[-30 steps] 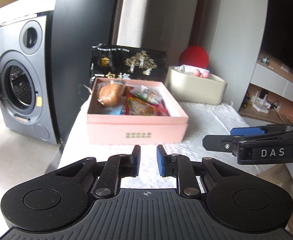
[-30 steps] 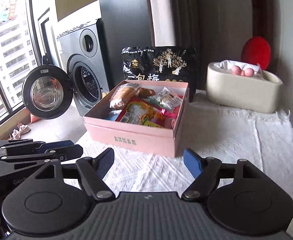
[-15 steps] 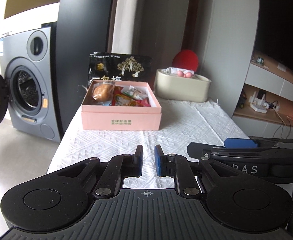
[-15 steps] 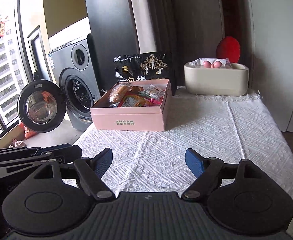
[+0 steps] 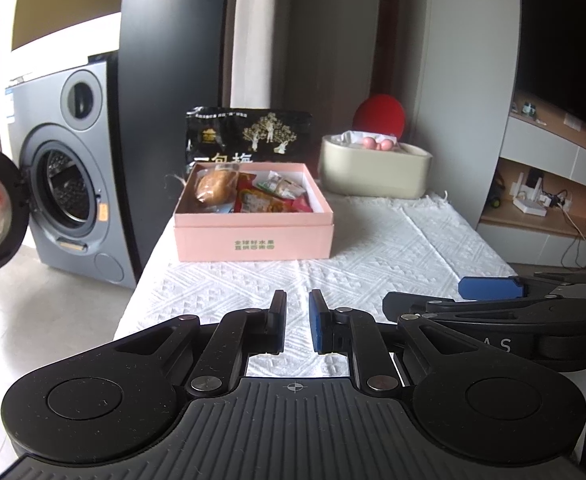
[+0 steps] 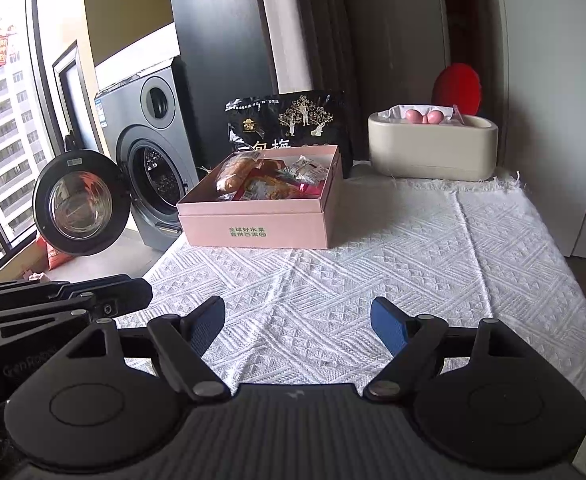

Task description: Organize snacks

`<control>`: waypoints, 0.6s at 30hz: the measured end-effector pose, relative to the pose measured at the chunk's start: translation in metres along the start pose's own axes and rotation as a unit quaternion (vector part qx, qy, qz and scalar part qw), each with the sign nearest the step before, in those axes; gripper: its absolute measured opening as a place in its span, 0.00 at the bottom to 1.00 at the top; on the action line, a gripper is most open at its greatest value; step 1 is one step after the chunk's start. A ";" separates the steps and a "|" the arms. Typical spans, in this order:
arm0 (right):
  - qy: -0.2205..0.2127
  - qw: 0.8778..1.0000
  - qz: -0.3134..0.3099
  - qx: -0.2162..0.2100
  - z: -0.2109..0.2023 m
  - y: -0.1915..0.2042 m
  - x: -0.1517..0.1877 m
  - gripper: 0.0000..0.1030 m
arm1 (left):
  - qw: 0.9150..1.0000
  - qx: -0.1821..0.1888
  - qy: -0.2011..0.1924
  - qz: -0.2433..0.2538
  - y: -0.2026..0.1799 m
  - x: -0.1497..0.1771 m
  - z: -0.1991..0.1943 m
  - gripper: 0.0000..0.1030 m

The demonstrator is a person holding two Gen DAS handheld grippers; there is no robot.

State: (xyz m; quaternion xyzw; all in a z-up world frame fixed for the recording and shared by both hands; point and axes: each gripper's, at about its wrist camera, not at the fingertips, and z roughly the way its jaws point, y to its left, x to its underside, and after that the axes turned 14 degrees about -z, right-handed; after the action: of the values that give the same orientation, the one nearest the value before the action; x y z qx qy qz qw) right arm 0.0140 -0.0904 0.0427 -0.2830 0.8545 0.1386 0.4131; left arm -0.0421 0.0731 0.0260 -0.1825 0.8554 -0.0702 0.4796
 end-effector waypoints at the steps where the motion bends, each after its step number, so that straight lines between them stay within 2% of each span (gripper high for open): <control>1: 0.000 1.000 0.000 0.000 0.000 0.000 0.000 0.78 | 1.000 0.000 0.000 0.000 0.000 0.000 0.000 0.16; 18: 0.007 1.000 0.002 -0.001 0.002 0.000 0.003 0.78 | 1.000 -0.002 0.003 0.003 0.000 0.001 0.000 0.16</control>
State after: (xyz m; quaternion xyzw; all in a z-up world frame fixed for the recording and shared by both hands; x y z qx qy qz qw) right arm 0.0137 -0.0904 0.0395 -0.2828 0.8577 0.1382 0.4065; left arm -0.0427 0.0728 0.0256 -0.1811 0.8574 -0.0677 0.4769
